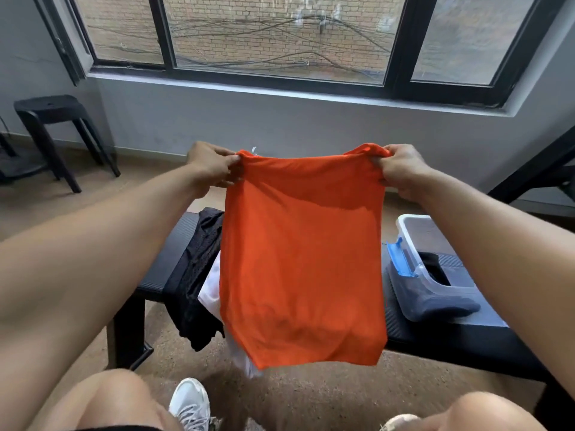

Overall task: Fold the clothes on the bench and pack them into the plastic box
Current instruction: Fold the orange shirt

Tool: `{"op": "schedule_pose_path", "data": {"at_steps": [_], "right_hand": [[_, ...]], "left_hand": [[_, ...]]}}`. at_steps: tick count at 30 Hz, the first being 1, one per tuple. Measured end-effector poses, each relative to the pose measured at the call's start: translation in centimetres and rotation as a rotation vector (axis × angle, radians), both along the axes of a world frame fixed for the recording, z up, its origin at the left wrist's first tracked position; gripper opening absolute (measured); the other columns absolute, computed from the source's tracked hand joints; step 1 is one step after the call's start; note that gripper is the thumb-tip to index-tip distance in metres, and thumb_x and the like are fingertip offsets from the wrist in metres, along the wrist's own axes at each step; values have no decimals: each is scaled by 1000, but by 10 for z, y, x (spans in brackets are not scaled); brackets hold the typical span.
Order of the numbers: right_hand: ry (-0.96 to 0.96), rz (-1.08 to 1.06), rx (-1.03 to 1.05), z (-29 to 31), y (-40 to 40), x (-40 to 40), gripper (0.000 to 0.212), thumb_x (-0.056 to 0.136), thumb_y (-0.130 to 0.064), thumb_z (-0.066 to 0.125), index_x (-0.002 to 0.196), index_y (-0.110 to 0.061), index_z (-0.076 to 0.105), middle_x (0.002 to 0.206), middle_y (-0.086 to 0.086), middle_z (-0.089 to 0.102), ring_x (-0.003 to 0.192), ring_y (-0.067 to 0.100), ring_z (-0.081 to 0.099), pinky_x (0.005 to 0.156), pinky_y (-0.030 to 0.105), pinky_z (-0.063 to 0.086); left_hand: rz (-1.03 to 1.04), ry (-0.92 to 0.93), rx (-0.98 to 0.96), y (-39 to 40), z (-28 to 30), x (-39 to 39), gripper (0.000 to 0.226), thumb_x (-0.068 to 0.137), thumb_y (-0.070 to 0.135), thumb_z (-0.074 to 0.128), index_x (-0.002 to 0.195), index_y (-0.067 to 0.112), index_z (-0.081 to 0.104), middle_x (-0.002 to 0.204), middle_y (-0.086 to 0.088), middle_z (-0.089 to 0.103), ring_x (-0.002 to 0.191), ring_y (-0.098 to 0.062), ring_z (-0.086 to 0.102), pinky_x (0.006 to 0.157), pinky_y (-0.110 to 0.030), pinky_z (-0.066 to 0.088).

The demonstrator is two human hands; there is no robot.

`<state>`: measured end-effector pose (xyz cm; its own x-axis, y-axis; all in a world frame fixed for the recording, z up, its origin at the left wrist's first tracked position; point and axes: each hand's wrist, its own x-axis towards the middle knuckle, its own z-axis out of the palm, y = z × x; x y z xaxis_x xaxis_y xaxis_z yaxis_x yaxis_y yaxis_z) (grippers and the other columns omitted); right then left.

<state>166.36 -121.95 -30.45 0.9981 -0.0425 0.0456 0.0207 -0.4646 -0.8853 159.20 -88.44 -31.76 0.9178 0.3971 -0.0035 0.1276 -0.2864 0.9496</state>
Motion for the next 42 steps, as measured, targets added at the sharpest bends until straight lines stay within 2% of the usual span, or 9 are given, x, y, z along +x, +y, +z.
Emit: {"op": "schedule_pose_path", "data": {"at_steps": [5, 12, 19, 21, 24, 30, 36, 39, 42], "right_hand": [[-113, -129, 26, 2, 14, 28, 11, 93, -15, 59, 89, -18, 68, 78, 1, 64, 72, 18, 60, 62, 32, 50], [-167, -152, -104, -8, 24, 31, 17, 92, -13, 52, 100, -16, 67, 91, 4, 67, 84, 23, 63, 70, 39, 53], [-16, 73, -389, -64, 27, -41, 24, 88, -5, 47, 104, -16, 60, 97, 7, 63, 91, 27, 57, 72, 29, 39], [22, 92, -468, -80, 23, -61, 23, 91, -4, 44, 111, -12, 54, 97, 10, 58, 90, 28, 51, 73, 31, 36], [23, 179, -564, -106, 13, -88, 18, 92, 3, 40, 108, -7, 44, 86, 12, 53, 87, 31, 53, 70, 37, 36], [97, 347, -771, -146, -5, -120, 20, 92, 1, 41, 112, -1, 41, 113, 25, 55, 99, 40, 57, 73, 37, 37], [250, 425, -951, -154, -15, -128, 28, 98, -2, 37, 125, 3, 44, 134, 25, 52, 125, 40, 49, 103, 40, 37], [304, 442, -1009, -149, -20, -131, 33, 98, 0, 39, 129, 5, 49, 139, 24, 50, 129, 37, 50, 112, 40, 32], [300, 432, -929, -146, -19, -125, 29, 96, -1, 43, 119, 5, 59, 129, 25, 61, 118, 38, 60, 99, 37, 45]], "left_hand": [[26, -116, 0, -3, 2, 27, 11, 95, 7, 67, 86, 13, 68, 89, -17, 69, 76, -26, 66, 79, -43, 61], [-16, -148, -1, 1, -18, 37, 19, 97, 8, 65, 85, 21, 58, 80, -11, 67, 75, -23, 65, 84, -46, 57], [-109, 35, -27, 13, -87, -7, 13, 98, 6, 63, 91, 17, 59, 106, -21, 72, 96, -29, 72, 83, -43, 59], [-132, 77, 11, 17, -102, -23, 12, 97, 5, 64, 91, 15, 61, 102, -17, 74, 95, -27, 72, 78, -37, 58], [-232, 138, 186, 19, -118, -47, 8, 91, 6, 71, 90, 13, 67, 92, -13, 74, 85, -21, 68, 85, -45, 57], [-364, 211, 346, 10, -122, -84, 12, 88, 8, 76, 83, 18, 71, 83, -1, 78, 84, -14, 72, 86, -28, 54], [-420, 296, 421, -4, -125, -98, 7, 86, 10, 78, 87, 15, 73, 91, 3, 78, 88, -6, 71, 80, -17, 49], [-503, 356, 498, -11, -125, -103, 7, 84, 13, 80, 86, 15, 74, 83, 8, 76, 71, 6, 66, 67, -8, 43], [-630, 539, 672, -15, -118, -106, 10, 81, 12, 81, 83, 21, 81, 74, 13, 74, 62, 6, 61, 59, -4, 41]]}}
